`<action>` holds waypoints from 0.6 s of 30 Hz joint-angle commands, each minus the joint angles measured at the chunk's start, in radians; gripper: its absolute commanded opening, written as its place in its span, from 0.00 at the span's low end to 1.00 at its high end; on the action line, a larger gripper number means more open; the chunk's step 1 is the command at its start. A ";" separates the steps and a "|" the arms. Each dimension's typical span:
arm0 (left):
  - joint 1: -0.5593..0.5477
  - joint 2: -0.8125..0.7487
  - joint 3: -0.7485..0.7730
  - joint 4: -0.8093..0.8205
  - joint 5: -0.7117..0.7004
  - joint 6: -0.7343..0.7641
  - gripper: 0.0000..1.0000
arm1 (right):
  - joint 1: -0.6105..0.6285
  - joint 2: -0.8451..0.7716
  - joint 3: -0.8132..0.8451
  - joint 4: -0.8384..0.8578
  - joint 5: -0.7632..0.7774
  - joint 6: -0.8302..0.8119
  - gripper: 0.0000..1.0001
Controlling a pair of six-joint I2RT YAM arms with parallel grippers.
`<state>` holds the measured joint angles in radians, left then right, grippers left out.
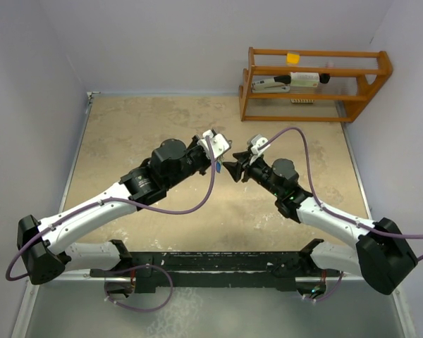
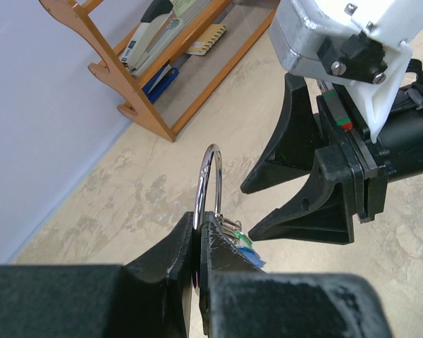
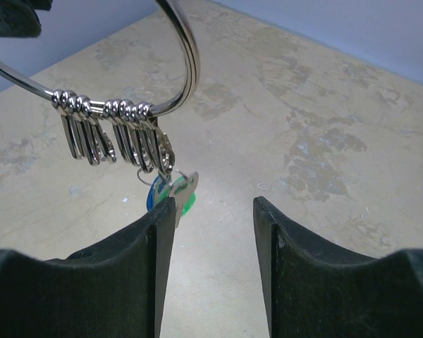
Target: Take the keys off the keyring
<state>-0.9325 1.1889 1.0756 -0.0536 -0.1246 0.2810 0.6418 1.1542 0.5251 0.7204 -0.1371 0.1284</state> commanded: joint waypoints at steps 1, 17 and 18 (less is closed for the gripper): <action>-0.006 -0.032 0.053 0.065 -0.018 0.017 0.00 | 0.010 0.008 0.014 0.060 -0.031 0.015 0.50; -0.009 -0.039 0.049 0.067 -0.008 0.012 0.00 | 0.027 0.042 0.030 0.068 -0.020 0.007 0.50; -0.009 -0.040 0.047 0.067 -0.005 0.011 0.00 | 0.026 0.044 0.031 0.072 -0.018 0.006 0.50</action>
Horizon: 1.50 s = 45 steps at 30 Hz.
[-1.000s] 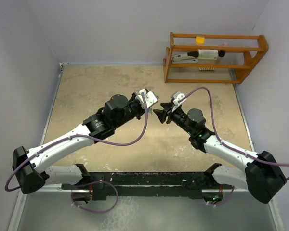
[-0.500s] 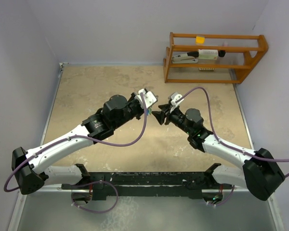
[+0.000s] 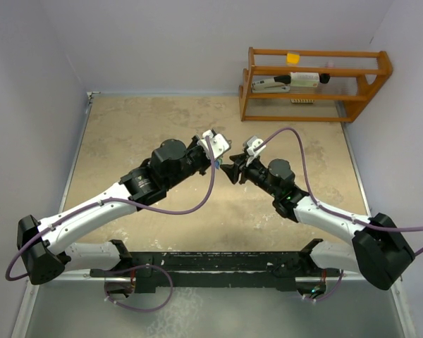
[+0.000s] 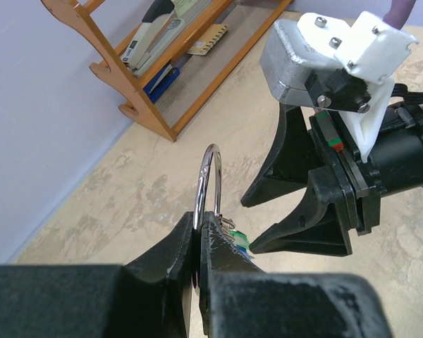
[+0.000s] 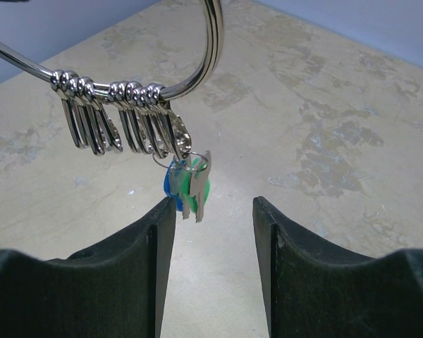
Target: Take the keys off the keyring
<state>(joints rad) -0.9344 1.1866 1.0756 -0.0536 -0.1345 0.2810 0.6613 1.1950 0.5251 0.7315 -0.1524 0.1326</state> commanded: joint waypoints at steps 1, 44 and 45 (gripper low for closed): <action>-0.007 -0.042 0.046 0.069 0.007 0.009 0.00 | 0.006 0.006 0.033 0.064 0.000 0.000 0.50; -0.013 -0.067 0.026 0.078 0.016 -0.009 0.00 | 0.022 0.077 0.103 0.121 0.017 -0.041 0.49; -0.013 -0.066 0.025 0.079 0.017 -0.011 0.00 | 0.023 0.077 0.103 0.122 0.016 -0.040 0.49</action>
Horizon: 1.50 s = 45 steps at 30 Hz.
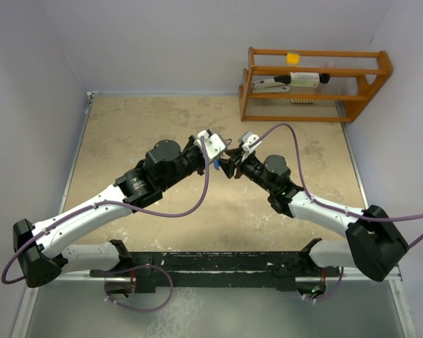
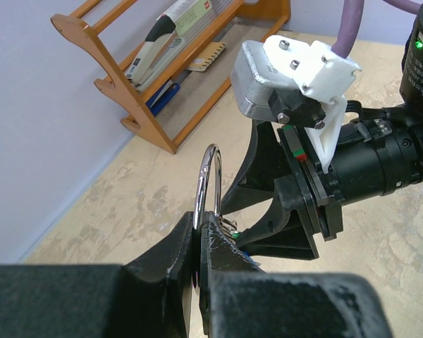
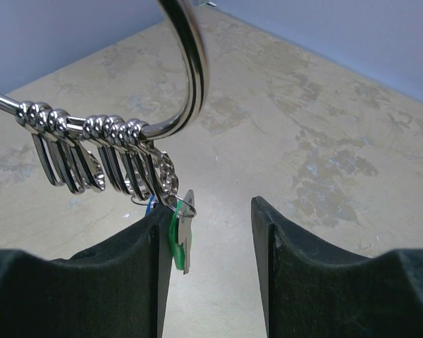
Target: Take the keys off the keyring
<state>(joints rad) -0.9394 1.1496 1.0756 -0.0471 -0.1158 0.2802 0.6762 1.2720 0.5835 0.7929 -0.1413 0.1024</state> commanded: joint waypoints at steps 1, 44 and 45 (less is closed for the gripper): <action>-0.007 -0.030 0.026 0.073 0.000 -0.011 0.00 | 0.008 0.001 0.045 0.061 0.005 -0.009 0.49; -0.008 0.040 -0.132 0.233 -0.285 -0.125 0.27 | 0.110 -0.187 0.509 -0.982 0.691 -0.162 0.00; -0.009 0.037 -0.136 0.244 -0.279 -0.131 0.27 | 0.113 -0.184 0.519 -0.986 0.697 -0.170 0.00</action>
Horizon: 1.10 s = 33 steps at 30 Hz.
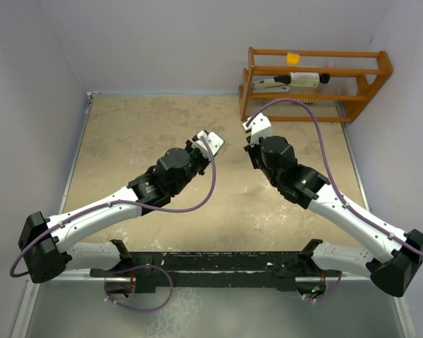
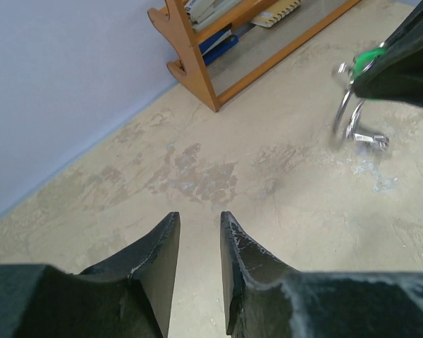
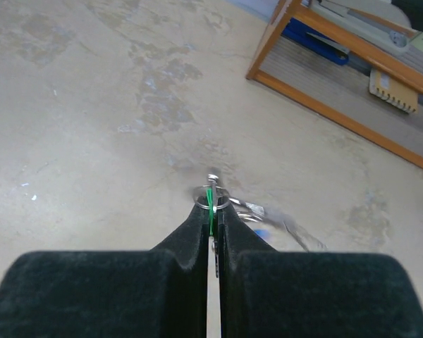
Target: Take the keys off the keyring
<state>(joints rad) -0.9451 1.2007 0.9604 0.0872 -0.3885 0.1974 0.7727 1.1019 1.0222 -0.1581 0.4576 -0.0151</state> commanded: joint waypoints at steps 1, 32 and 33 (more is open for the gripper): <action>-0.003 -0.014 -0.024 0.119 0.003 -0.052 0.28 | 0.019 -0.011 0.092 -0.038 0.102 -0.062 0.00; 0.000 -0.068 -0.228 0.588 0.089 -0.130 0.55 | 0.117 0.243 0.563 -0.583 -0.014 -0.020 0.00; 0.000 -0.064 -0.232 0.603 0.100 -0.133 0.55 | 0.122 0.248 0.563 -0.585 -0.008 -0.021 0.00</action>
<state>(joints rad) -0.9447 1.1423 0.7437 0.5663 -0.3199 0.1097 0.8734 1.3510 1.5581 -0.7502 0.4076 -0.0364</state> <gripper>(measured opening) 0.537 0.024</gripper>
